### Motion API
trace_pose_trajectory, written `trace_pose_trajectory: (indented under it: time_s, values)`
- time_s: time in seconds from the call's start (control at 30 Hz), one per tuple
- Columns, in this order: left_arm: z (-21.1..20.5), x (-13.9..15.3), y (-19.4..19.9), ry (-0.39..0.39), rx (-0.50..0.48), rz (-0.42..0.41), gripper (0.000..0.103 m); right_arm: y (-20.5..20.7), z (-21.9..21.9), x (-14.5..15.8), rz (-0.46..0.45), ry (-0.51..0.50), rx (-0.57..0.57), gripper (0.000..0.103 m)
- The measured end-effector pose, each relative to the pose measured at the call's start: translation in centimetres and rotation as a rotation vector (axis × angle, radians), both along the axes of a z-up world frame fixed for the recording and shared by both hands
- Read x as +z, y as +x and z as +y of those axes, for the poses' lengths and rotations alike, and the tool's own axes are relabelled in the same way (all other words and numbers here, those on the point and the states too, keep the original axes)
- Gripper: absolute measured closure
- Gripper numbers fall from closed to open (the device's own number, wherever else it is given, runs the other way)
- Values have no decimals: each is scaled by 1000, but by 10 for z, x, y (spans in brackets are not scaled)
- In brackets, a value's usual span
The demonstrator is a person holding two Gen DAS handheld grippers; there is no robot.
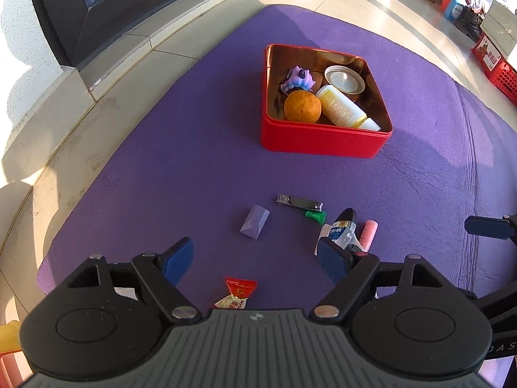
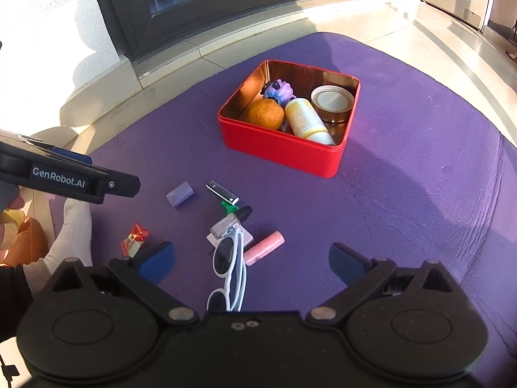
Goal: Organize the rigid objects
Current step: 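Grasp the red candy wrapper with the left tool while the right tool grasps the white sunglasses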
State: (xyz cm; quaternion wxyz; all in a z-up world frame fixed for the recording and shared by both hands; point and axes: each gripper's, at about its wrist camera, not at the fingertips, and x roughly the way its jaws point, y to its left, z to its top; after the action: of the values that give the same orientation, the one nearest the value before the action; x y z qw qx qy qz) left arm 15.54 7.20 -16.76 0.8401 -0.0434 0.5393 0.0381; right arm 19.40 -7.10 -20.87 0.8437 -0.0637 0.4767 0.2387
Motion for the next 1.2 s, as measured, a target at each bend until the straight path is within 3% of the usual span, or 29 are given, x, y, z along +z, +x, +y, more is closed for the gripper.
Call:
trace_pose_trajectory:
  time_s: [0.3,0.53,0.63,0.9,0.97,1.2]
  values:
    - [7,-56,-2,-7,-31,152,20,-2,15,-45,98,-49,34,8]
    - [9,-79,-4,-23,-34,217,21,6,20,-66,168,-53,15,22]
    - [11,-87,-6,-20,-32,240,28,8,23,-71,181,-50,19,25]
    - [8,-99,-7,-19,-50,277,49,14,30,-82,196,-60,19,50]
    - [6,-100,-8,-18,-54,279,59,15,31,-83,198,-61,20,56]
    - [4,-103,-5,-15,-56,273,72,14,35,-85,188,-80,49,74]
